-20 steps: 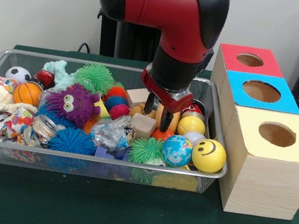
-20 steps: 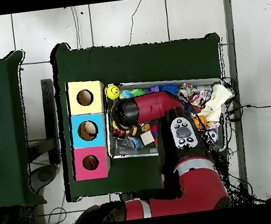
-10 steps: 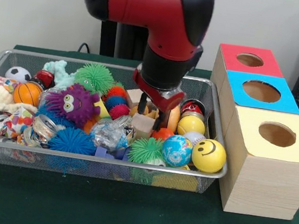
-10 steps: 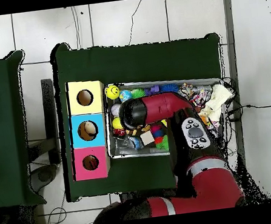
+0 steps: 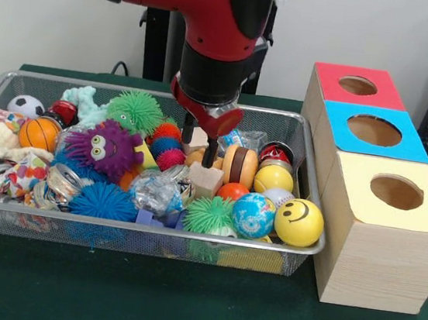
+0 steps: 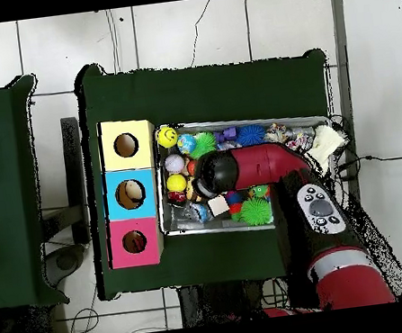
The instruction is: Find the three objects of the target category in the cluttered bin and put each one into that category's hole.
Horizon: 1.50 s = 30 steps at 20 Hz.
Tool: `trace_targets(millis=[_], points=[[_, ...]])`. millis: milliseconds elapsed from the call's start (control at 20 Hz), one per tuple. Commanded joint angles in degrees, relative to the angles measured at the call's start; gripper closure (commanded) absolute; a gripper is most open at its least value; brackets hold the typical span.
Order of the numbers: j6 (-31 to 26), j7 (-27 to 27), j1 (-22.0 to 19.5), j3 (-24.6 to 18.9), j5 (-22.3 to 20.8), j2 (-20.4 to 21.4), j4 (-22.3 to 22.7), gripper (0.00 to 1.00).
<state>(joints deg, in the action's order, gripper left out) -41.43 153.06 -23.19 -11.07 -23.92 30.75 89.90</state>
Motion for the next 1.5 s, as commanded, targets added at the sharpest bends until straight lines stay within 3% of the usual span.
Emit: trace_targets(millis=[50, 450, 800, 1500], points=[[0.4, -15.9, -1.8, -6.7, -3.4, 1.5, 5.4, 0.00], [4.7, -10.2, 0.9, -5.5, -6.5, -2.5, 3.6, 0.00], [7.1, -9.2, 1.6, -5.0, -9.0, -5.2, 2.5, 0.00], [14.3, -11.1, -2.8, -5.0, -13.9, -5.3, 8.9, 0.00]])
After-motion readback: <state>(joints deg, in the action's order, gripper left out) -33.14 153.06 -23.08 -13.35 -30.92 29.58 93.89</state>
